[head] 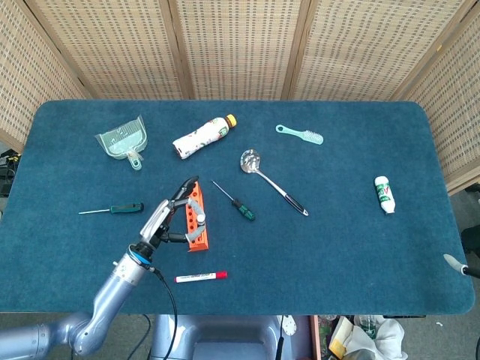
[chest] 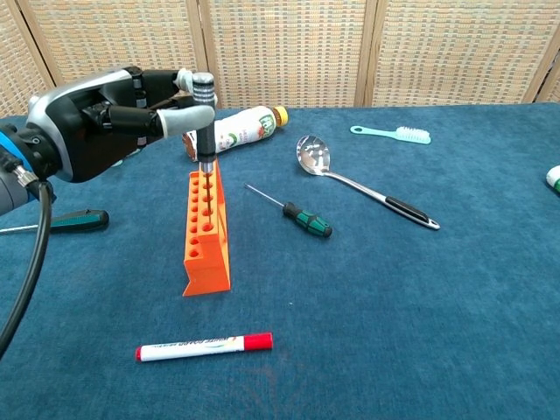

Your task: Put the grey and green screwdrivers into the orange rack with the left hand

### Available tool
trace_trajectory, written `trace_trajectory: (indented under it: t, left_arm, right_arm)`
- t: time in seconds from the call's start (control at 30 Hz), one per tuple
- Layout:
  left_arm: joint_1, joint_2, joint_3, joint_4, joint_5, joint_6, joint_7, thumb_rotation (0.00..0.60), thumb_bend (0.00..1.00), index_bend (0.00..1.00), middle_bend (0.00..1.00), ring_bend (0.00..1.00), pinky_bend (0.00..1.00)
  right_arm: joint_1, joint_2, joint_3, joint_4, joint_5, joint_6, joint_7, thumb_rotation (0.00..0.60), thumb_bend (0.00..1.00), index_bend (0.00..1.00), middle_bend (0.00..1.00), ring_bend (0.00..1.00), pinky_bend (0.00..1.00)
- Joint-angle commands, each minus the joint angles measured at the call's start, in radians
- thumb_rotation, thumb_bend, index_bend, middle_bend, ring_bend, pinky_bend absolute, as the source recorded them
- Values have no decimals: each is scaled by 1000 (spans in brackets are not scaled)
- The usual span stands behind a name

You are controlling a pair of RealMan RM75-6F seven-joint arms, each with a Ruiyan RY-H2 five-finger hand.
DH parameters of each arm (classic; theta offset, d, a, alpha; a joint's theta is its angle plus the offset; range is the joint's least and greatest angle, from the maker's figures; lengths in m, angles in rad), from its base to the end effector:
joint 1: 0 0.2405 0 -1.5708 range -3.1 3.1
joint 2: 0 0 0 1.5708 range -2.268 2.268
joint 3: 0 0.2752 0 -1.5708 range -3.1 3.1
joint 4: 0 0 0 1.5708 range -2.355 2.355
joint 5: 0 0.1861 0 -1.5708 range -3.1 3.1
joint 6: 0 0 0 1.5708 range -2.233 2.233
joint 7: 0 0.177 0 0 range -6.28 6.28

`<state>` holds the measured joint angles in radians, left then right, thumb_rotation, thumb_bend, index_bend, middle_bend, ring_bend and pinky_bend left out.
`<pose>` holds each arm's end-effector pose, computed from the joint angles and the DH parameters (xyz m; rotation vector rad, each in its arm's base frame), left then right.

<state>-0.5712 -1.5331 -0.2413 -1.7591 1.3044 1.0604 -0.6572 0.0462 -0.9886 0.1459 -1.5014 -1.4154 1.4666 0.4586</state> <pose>-0.1156 0.3245 0.0188 -1.2768 -2.0420 -1.7472 -0.3508 -0.2179 0.2686 1.1411 -1.0275 1.0900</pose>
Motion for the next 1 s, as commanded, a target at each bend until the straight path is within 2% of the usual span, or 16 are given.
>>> trace_trajectory:
  t: [0.03, 0.4, 1.0]
  left_arm:
    - [2, -9, 7, 13, 2, -1, -2, 600, 385, 596, 0, 0, 0]
    - [11, -57, 38, 85, 25, 21, 49, 600, 386, 598, 0, 0, 0]
    - [24, -123, 68, 188, 43, 26, 55, 600, 386, 598, 0, 0, 0]
  right_arm:
    - [0, 0, 0, 0, 0, 0, 0, 600, 0, 18, 0, 0, 0]
    - [2, 1, 0, 3, 3, -6, 6, 600, 0, 18, 0, 0, 0]
    - [3, 2, -1, 4, 3, -9, 10, 600, 0, 18, 0, 0, 0]
